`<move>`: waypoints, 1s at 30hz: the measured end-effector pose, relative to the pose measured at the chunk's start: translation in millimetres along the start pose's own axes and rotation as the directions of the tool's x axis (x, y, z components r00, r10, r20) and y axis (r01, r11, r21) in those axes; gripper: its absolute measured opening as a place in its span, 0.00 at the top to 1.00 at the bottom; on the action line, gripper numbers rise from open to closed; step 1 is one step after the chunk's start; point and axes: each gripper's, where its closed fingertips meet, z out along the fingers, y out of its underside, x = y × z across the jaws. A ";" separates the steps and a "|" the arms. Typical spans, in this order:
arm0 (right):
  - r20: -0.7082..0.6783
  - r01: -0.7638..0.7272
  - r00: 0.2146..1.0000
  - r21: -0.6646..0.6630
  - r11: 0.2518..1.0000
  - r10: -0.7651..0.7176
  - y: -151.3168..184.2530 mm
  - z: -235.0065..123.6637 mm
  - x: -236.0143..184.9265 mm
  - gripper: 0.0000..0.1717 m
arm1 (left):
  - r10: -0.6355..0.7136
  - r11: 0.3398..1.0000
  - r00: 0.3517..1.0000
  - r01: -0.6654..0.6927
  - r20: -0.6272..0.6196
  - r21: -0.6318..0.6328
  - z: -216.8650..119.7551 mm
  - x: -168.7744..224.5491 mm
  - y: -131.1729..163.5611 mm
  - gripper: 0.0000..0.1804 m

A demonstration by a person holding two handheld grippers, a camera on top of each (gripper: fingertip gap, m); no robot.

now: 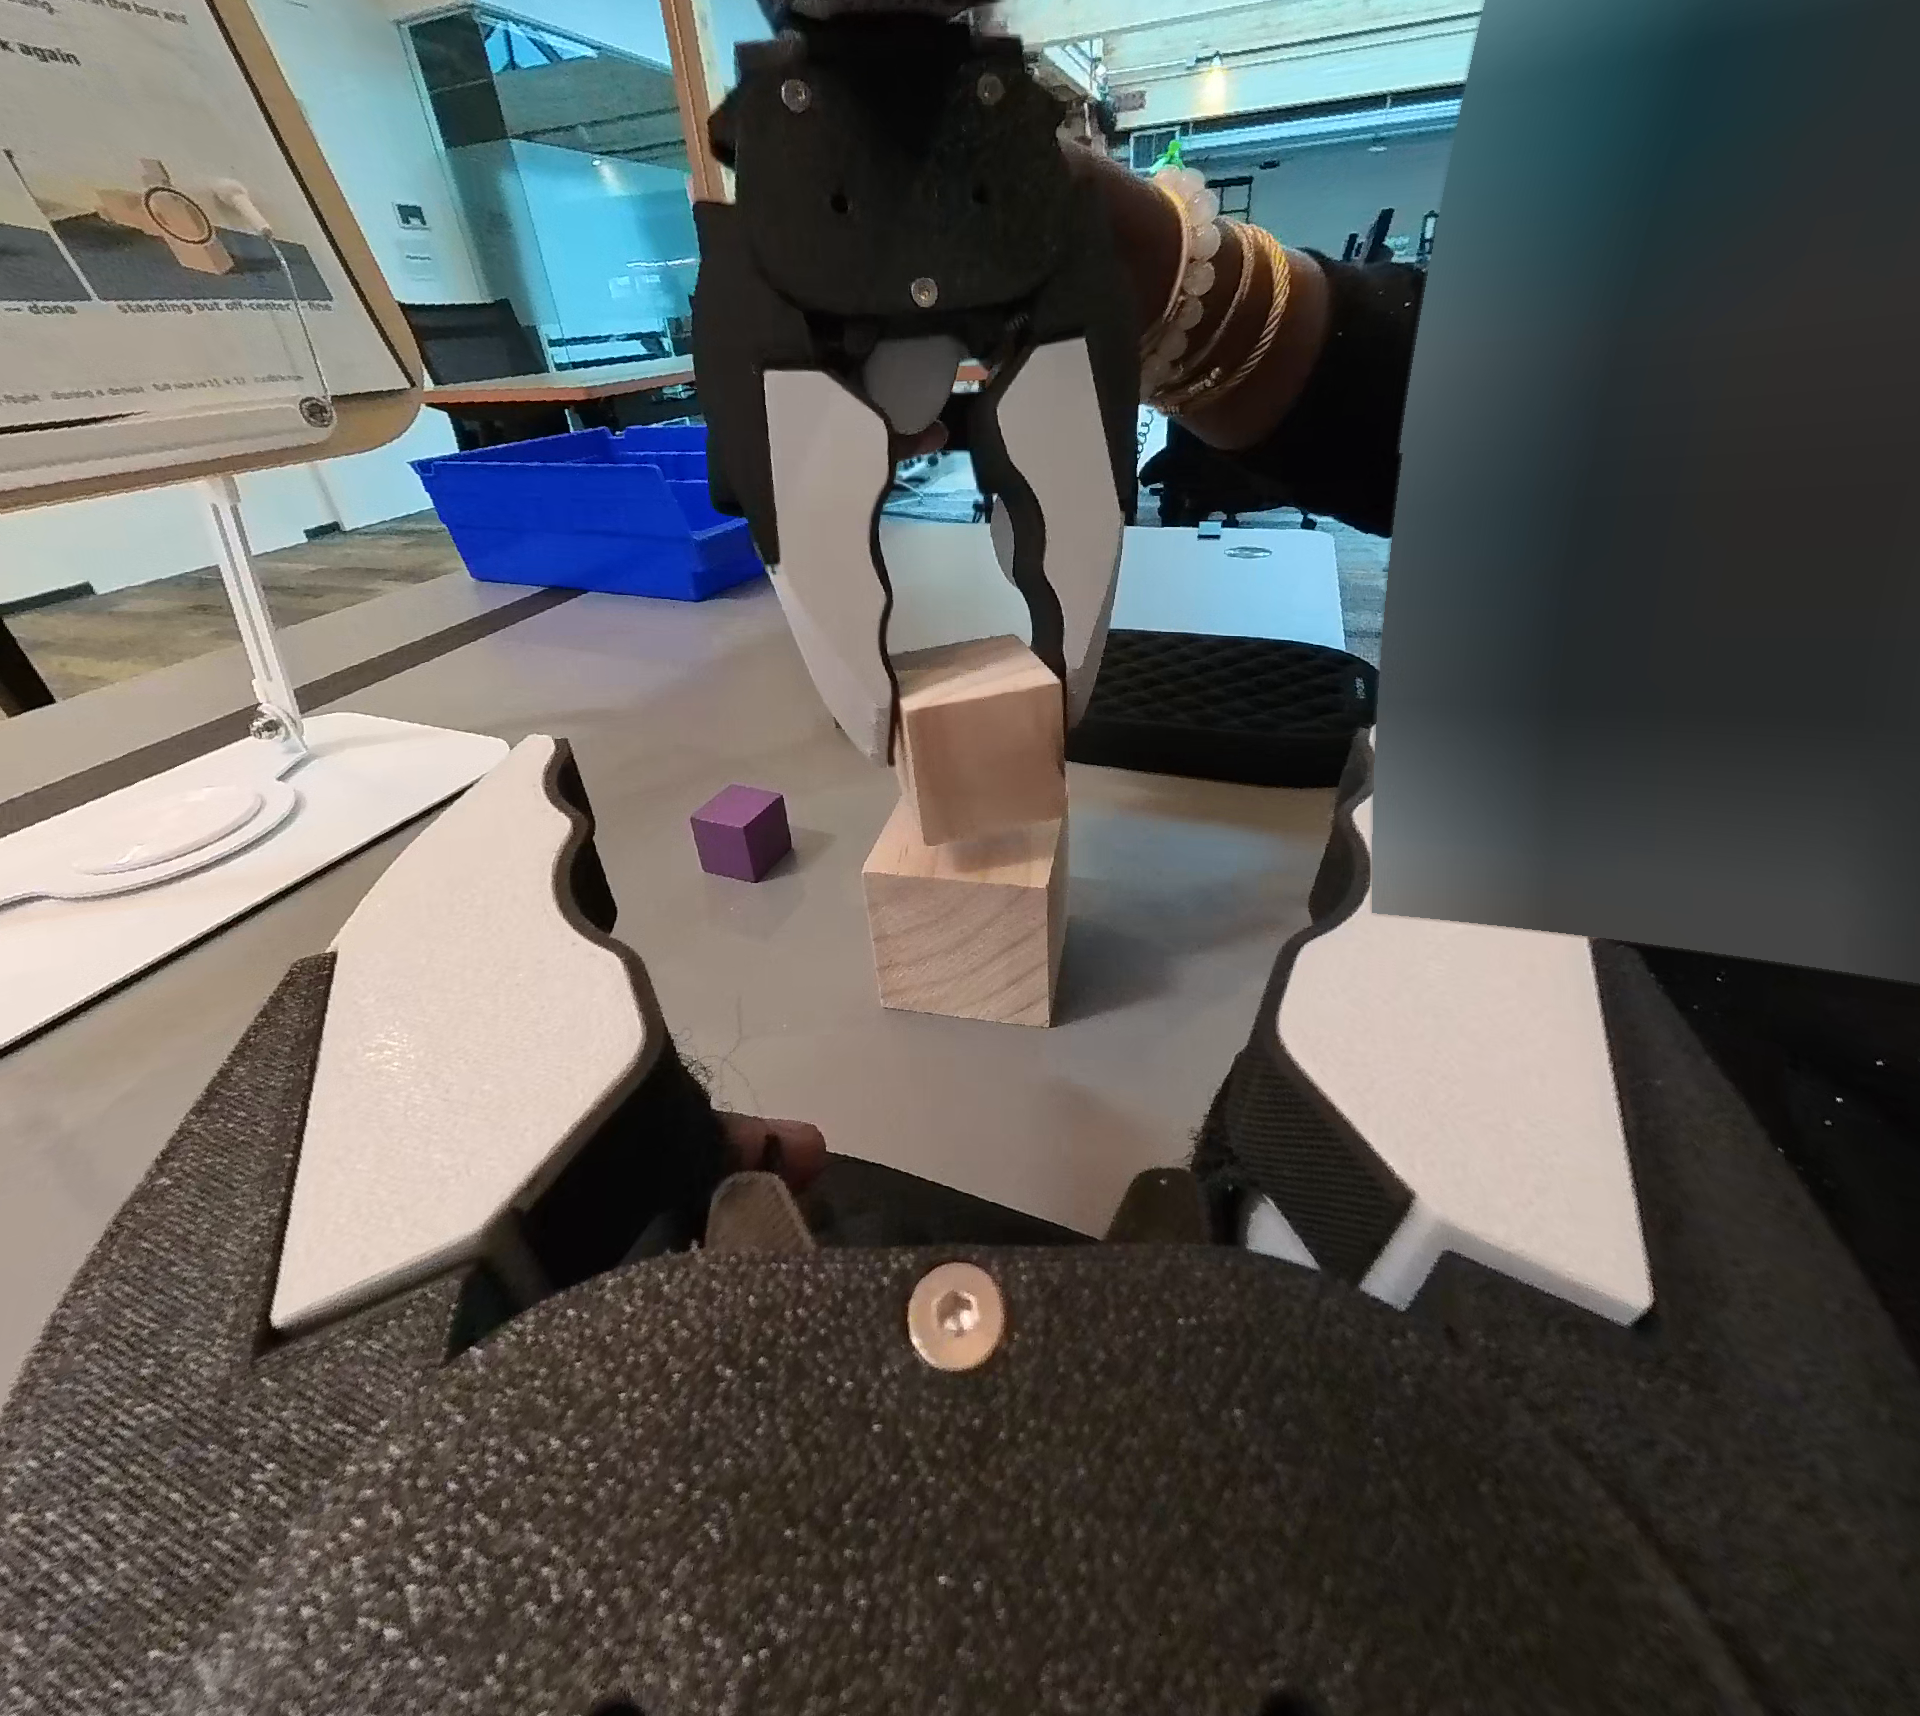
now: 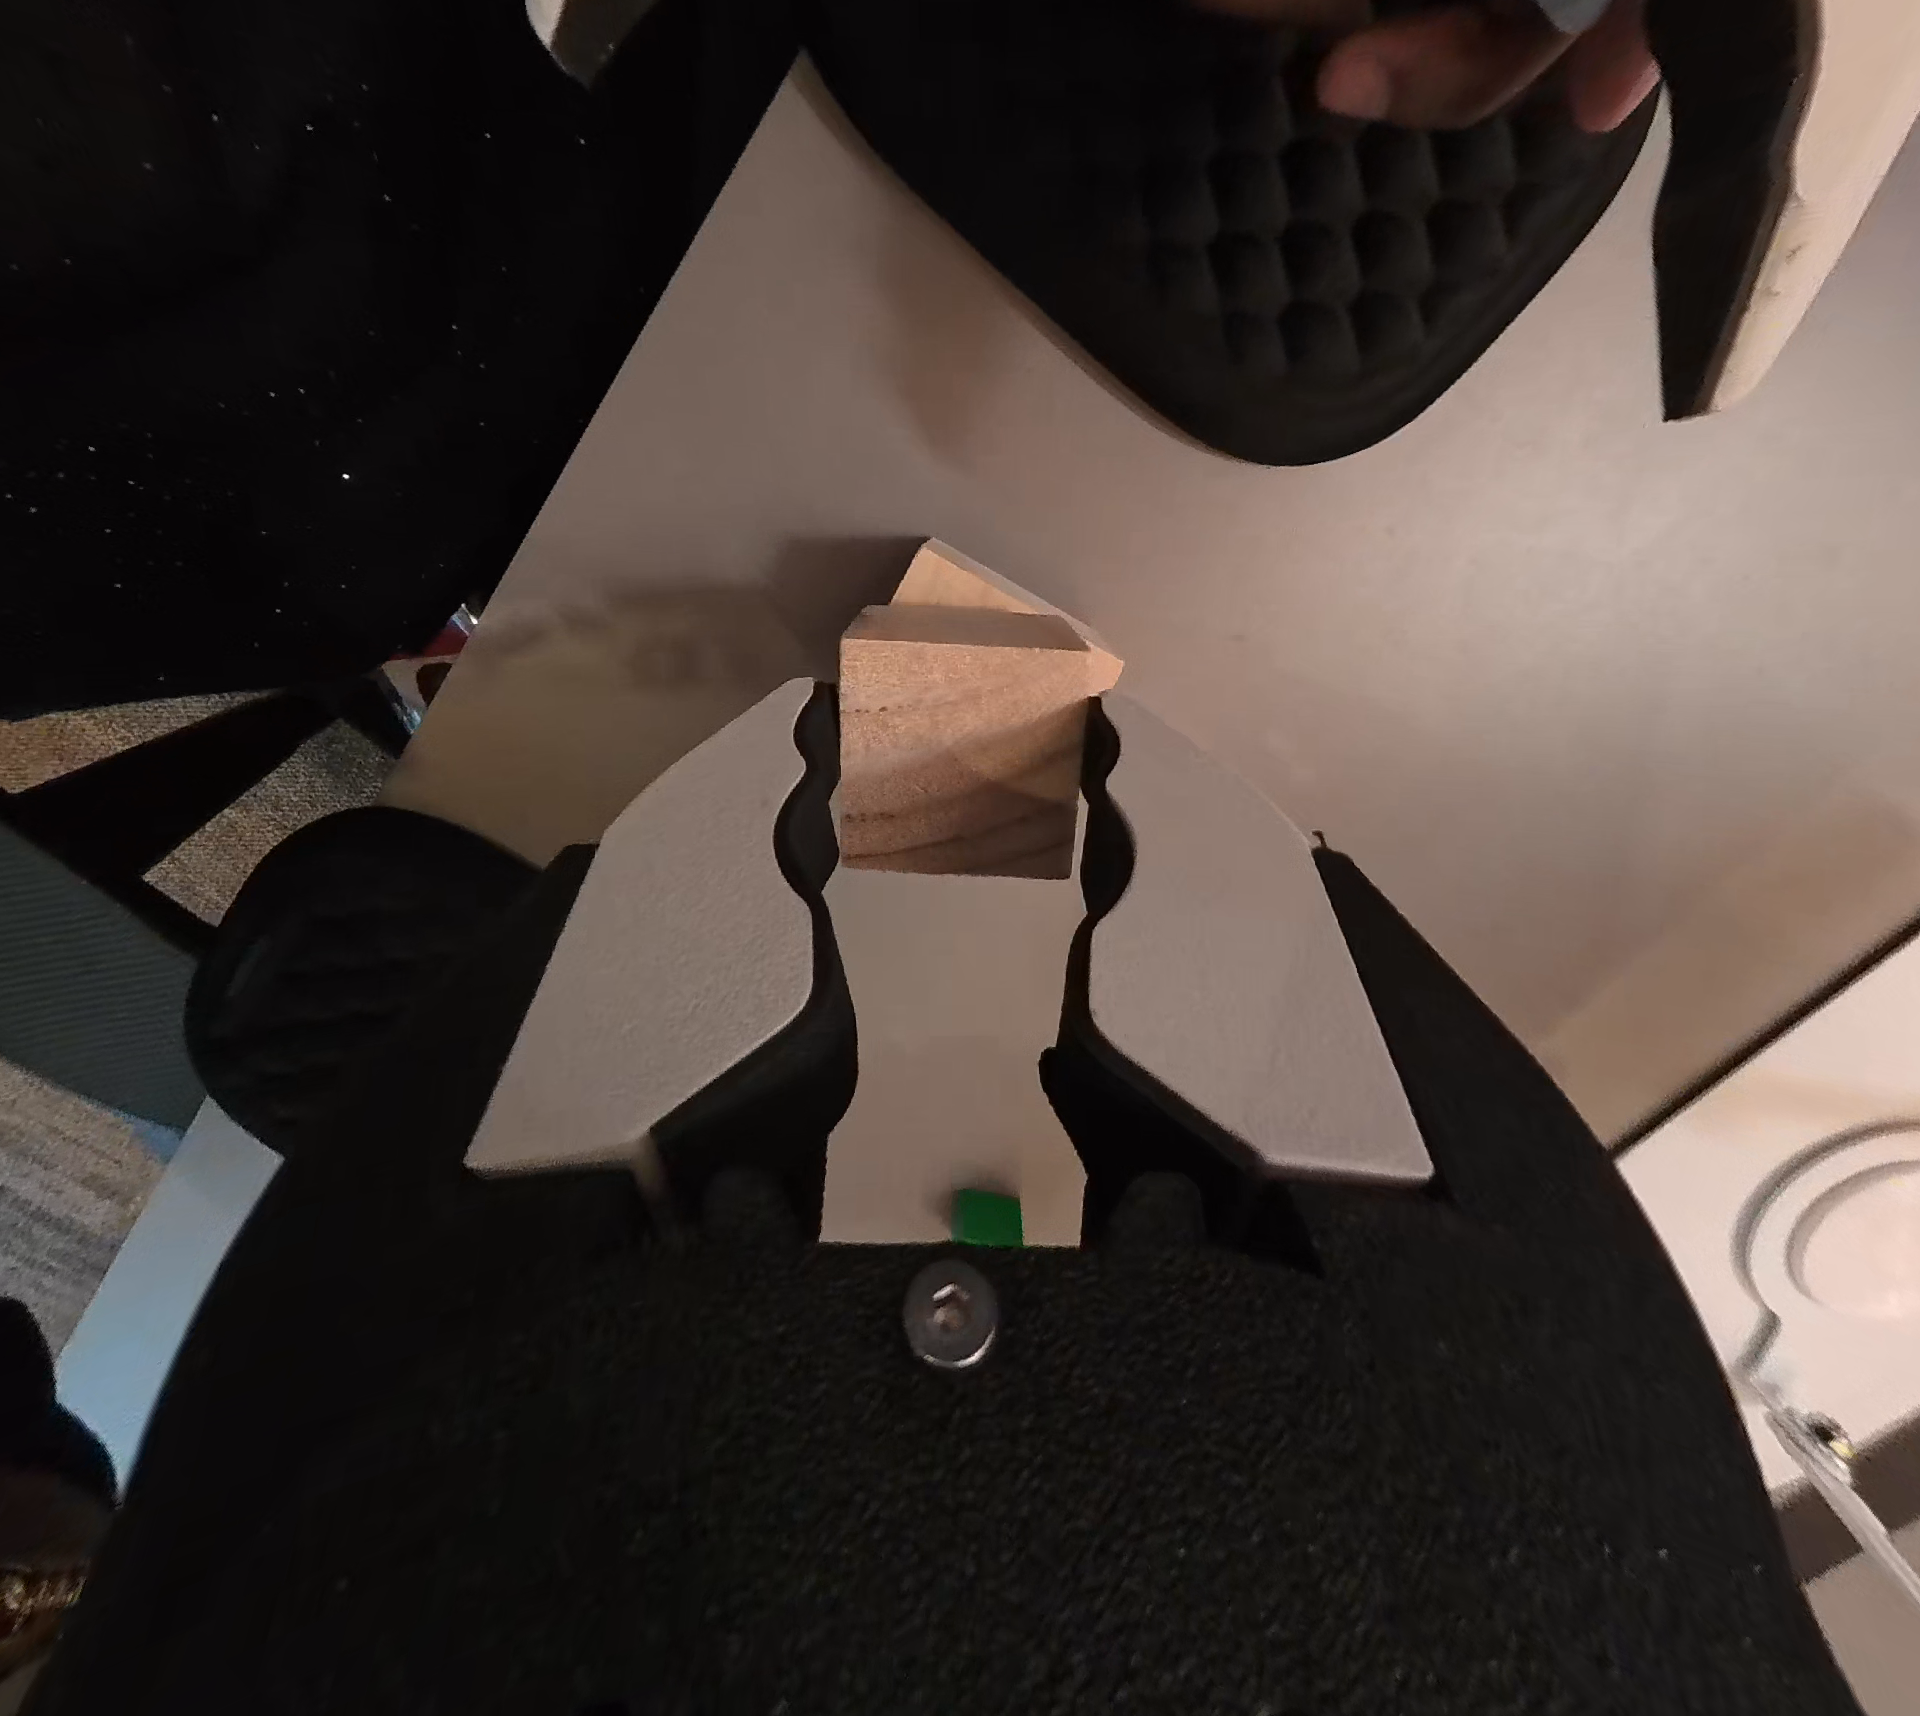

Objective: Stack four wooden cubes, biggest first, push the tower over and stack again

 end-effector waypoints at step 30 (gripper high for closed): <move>-0.155 -0.441 0.886 0.010 0.898 0.437 7.8 9.1 4.9 0.74 | 0.013 1.000 1.000 -0.013 -0.003 0.001 -0.2 1.6 -0.3 0.28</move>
